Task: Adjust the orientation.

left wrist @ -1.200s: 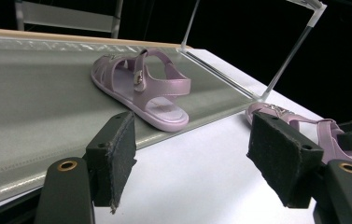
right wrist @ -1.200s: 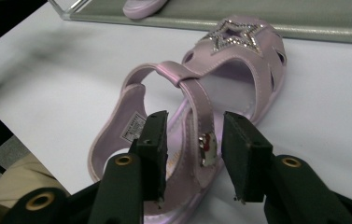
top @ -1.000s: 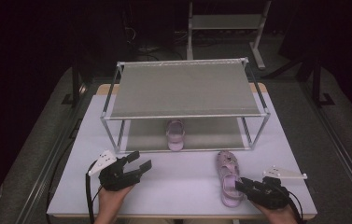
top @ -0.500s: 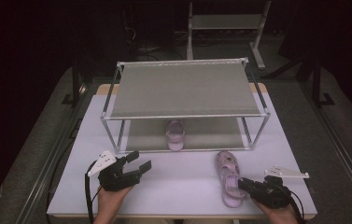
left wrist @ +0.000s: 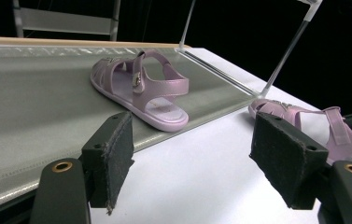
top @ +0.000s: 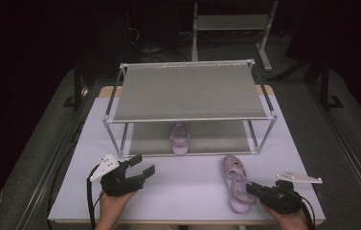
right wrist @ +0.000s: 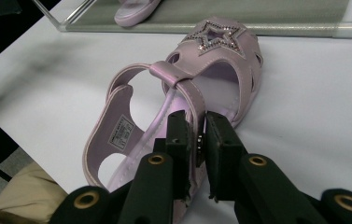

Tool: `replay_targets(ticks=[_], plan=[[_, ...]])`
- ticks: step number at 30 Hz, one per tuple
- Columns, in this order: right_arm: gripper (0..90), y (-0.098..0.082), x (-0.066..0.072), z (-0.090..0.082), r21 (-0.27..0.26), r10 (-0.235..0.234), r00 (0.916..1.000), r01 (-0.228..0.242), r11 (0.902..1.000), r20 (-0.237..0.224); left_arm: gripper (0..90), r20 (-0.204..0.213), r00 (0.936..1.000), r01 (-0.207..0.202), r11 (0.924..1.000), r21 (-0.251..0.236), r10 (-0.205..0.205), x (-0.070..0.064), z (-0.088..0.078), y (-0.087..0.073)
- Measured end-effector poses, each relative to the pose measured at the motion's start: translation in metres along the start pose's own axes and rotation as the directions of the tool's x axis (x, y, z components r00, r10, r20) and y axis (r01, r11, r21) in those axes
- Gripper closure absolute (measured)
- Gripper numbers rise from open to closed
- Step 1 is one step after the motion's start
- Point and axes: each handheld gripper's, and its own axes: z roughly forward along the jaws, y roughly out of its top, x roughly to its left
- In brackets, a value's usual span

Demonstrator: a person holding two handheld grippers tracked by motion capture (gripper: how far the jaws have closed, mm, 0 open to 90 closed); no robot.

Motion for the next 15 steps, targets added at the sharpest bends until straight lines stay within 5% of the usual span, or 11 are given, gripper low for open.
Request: replay_targets(ticks=[15], plan=[[81.6, 0.0016, -0.0004, -0.0033, -0.027, 0.044, 0.9958, -0.046, 0.9986, -0.080, 29.6, 0.001, 1.0000, -0.007, 1.0000, 0.001, 0.007, 0.0011, -0.0005, 0.0003]])
